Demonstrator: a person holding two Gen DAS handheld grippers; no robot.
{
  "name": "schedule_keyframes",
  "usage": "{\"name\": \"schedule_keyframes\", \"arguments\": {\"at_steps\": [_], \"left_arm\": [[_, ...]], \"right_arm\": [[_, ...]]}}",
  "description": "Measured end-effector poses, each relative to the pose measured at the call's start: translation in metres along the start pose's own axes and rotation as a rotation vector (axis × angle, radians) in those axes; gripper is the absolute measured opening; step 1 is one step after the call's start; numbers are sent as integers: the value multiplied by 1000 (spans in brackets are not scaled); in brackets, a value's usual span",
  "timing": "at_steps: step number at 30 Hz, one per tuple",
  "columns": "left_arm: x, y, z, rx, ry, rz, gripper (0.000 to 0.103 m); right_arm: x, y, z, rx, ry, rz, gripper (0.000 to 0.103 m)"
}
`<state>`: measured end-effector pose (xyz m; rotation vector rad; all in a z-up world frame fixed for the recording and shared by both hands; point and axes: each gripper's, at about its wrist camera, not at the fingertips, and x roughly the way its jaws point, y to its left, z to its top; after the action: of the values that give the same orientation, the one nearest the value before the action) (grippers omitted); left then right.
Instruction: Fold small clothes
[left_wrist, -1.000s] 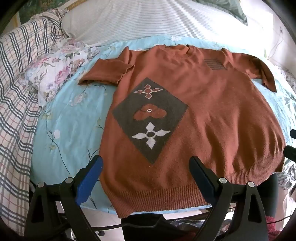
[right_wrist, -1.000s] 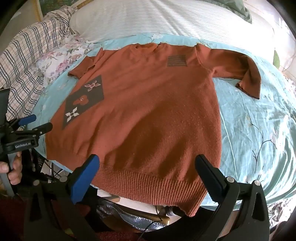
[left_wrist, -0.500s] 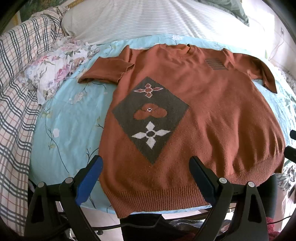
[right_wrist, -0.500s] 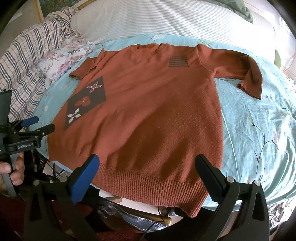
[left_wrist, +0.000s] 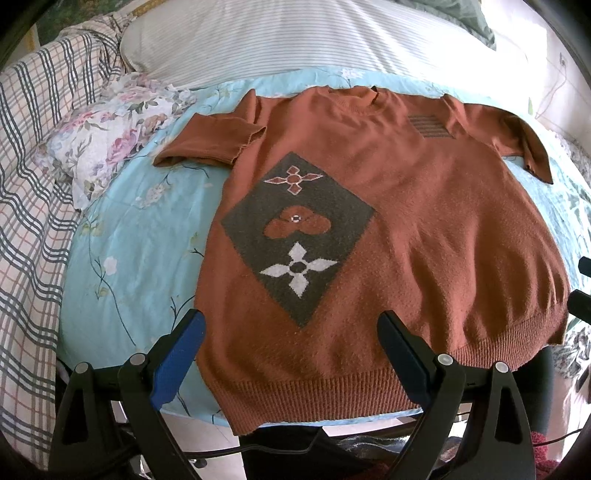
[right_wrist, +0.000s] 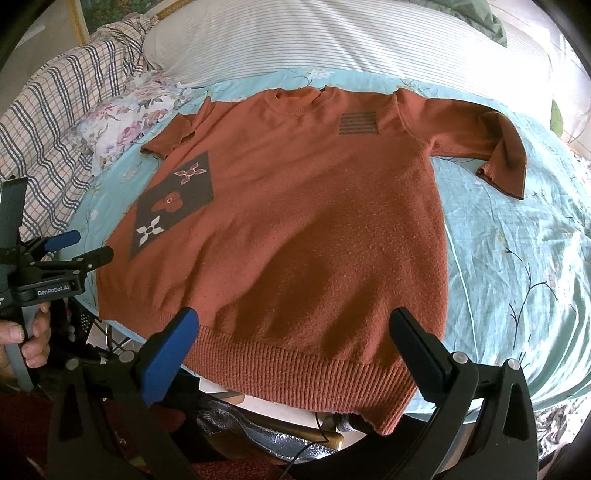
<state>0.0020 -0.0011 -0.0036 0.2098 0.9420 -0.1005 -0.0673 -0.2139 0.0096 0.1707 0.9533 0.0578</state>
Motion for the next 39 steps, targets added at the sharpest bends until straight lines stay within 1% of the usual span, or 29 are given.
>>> {"name": "schedule_keyframes", "arguments": {"at_steps": [4,13,14,15,21,24,26,27,28,31,32,33,35,36,37,38,39], "left_arm": [[0,-1,0,3,5,7,95],[3,-1,0,-9,0,-12,95],[4,-1,1,-16,-8,-21,95],[5,0,1,-38,-38,-48,95],[6,1,3,-63,-69,-81,95],[6,1,3,-63,-74,-81,95],[7,2,4,-62,-62,-77,95],[7,2,5,-62,-62,-77,95],[9,2,5,-50,-46,-62,95],[13,3,8,-56,-38,-73,95],[14,5,10,-70,-42,-78,95],[15,7,12,-80,-53,-64,94],[16,10,15,-96,-99,-38,94],[17,11,18,-95,-107,-30,94],[19,11,21,-84,-102,-33,94],[22,10,24,-69,-97,-31,94],[24,10,27,-59,-91,-23,94]], "right_arm": [[0,0,0,2,4,1,103],[1,1,1,-5,13,-10,103],[1,1,1,-3,17,-9,103],[1,0,1,-2,20,-8,103],[2,0,2,-11,34,-16,103],[4,0,3,-6,36,-8,103],[2,0,3,-7,-3,-5,103],[2,0,3,-4,-9,-6,103],[2,-1,3,0,-21,-3,103],[1,-11,7,24,-45,-4,102],[0,-16,9,31,-43,-12,102],[-2,-24,10,45,-54,-27,101],[-5,-41,15,75,-82,-66,94],[-6,-50,17,91,-89,-80,92],[-8,-64,20,124,-100,-94,87],[-9,-79,23,166,-141,-74,82],[-11,-92,27,194,-152,-82,80]]}}
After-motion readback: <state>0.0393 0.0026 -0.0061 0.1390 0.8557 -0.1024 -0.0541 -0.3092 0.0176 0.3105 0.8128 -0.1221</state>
